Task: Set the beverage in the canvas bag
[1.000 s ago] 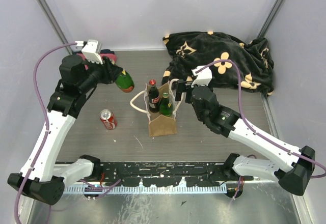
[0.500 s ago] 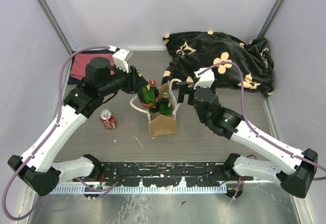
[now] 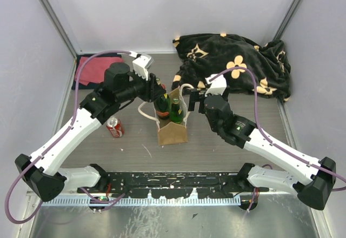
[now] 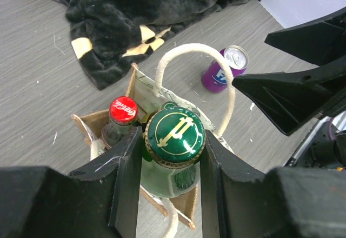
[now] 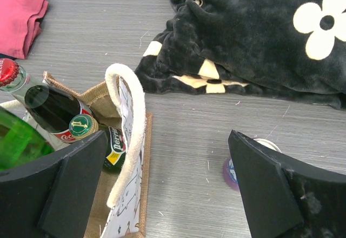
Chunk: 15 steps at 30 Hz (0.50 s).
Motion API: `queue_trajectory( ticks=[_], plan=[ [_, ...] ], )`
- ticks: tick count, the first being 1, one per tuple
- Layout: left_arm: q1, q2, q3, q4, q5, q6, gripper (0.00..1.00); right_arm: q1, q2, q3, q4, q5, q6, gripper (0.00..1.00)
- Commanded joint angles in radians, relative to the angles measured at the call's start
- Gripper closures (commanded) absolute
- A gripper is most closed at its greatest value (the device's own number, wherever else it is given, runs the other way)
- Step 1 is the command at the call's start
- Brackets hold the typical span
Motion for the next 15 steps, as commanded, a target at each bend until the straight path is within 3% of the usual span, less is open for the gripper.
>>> queue_trajectory(
  ticks=[1, 15],
  plan=[
    [-0.003, -0.006, -0.047, 0.223, -0.018, 0.029, 1.0, -0.003, 0.001, -0.001, 0.055, 0.004, 0.025, 0.0],
    [-0.004, 0.015, -0.188, 0.284, -0.048, 0.053, 1.0, -0.003, 0.039, 0.001, 0.078, -0.025, 0.056, 0.0]
  ],
)
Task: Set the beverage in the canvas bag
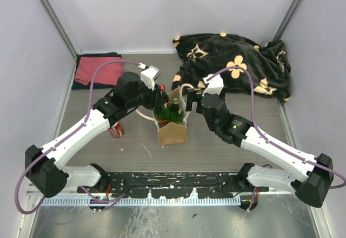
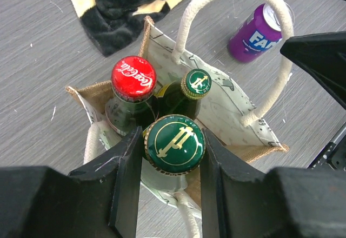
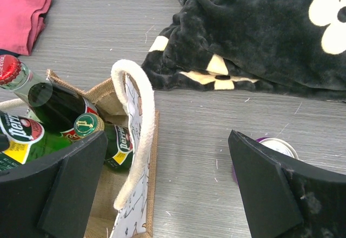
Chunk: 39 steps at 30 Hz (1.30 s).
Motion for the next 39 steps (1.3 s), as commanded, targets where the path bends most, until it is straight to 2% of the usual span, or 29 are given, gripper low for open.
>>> queue_trajectory(
  ticks=[1, 25, 39],
  plan=[
    [-0.002, -0.031, -0.021, 0.184, -0.018, 0.007, 1.0, -0.002, 0.008, 0.006, 0.06, -0.012, 0.03, 0.0],
    [-0.01, -0.017, -0.219, 0.299, -0.096, -0.042, 1.0, 0.008, 0.063, 0.007, 0.094, -0.033, 0.107, 0.0],
    [-0.052, 0.073, -0.198, 0.288, -0.152, 0.029, 1.0, 0.015, 0.06, 0.008, 0.098, -0.006, 0.098, 0.0]
  ],
)
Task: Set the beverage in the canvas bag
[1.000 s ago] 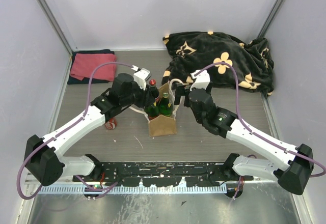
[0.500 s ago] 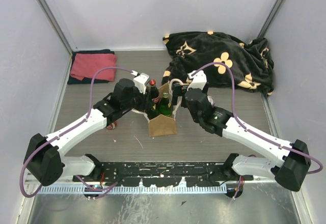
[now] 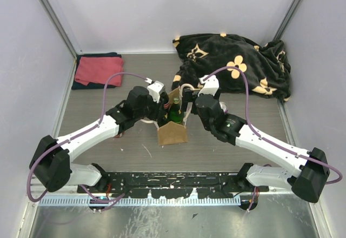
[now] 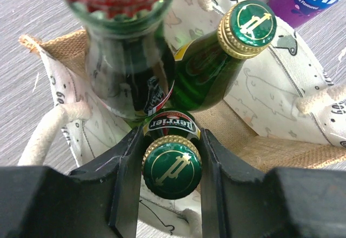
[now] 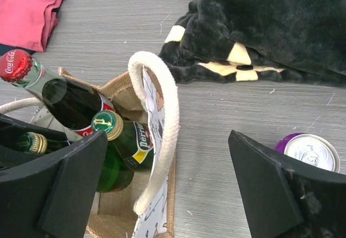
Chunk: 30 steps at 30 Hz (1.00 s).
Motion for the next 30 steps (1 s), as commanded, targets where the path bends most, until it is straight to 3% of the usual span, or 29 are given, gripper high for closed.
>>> queue_trajectory(
  ticks=[1, 12, 13, 17, 20, 24, 30],
  plan=[
    [-0.017, 0.018, 0.054, 0.08, -0.054, 0.046, 1.0, 0.005, -0.014, 0.011, 0.059, 0.028, 0.005, 0.0],
    [-0.059, 0.079, 0.103, 0.035, -0.07, 0.089, 1.0, 0.005, -0.071, -0.02, 0.048, 0.047, 0.002, 0.0],
    [-0.06, 0.081, 0.107, 0.027, -0.073, 0.089, 0.97, 0.005, -0.078, -0.022, 0.044, 0.051, 0.001, 0.0],
    [-0.061, 0.07, 0.111, 0.004, -0.08, 0.091, 0.58, 0.005, -0.102, -0.037, 0.032, 0.058, -0.001, 0.0],
    [-0.063, 0.046, 0.107, -0.017, -0.079, 0.091, 0.39, 0.005, -0.112, -0.045, 0.027, 0.063, -0.005, 0.0],
    [-0.07, 0.016, 0.105, -0.044, -0.071, 0.091, 0.27, 0.005, -0.11, -0.046, 0.027, 0.065, -0.005, 0.0],
    [-0.079, -0.019, 0.109, -0.061, -0.062, 0.081, 0.24, 0.004, -0.105, -0.04, 0.026, 0.065, -0.005, 0.0]
  ],
)
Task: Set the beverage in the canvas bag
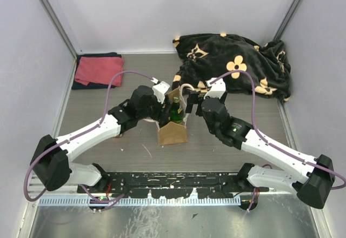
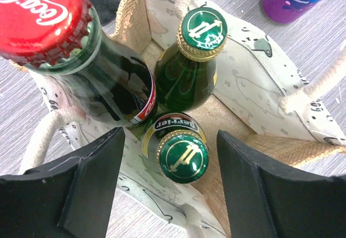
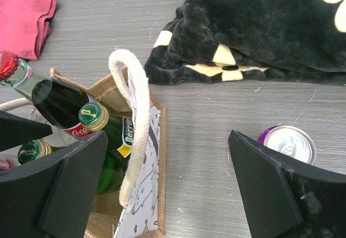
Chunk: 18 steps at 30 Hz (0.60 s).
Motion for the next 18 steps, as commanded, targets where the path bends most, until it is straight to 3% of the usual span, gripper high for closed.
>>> queue_trajectory(
  ticks=[1, 11, 18],
  plan=[
    [-0.014, -0.048, 0.045, -0.013, -0.008, 0.001, 0.24, 0.005, -0.016, 0.013, 0.032, 0.026, -0.005, 0.0],
    [-0.045, -0.18, 0.08, -0.066, 0.024, 0.004, 0.25, 0.004, -0.017, 0.013, 0.025, 0.039, -0.013, 0.0],
    [-0.155, -0.287, 0.049, -0.147, 0.15, 0.22, 0.27, 0.004, -0.025, 0.018, 0.001, 0.053, -0.013, 0.0]
  ],
)
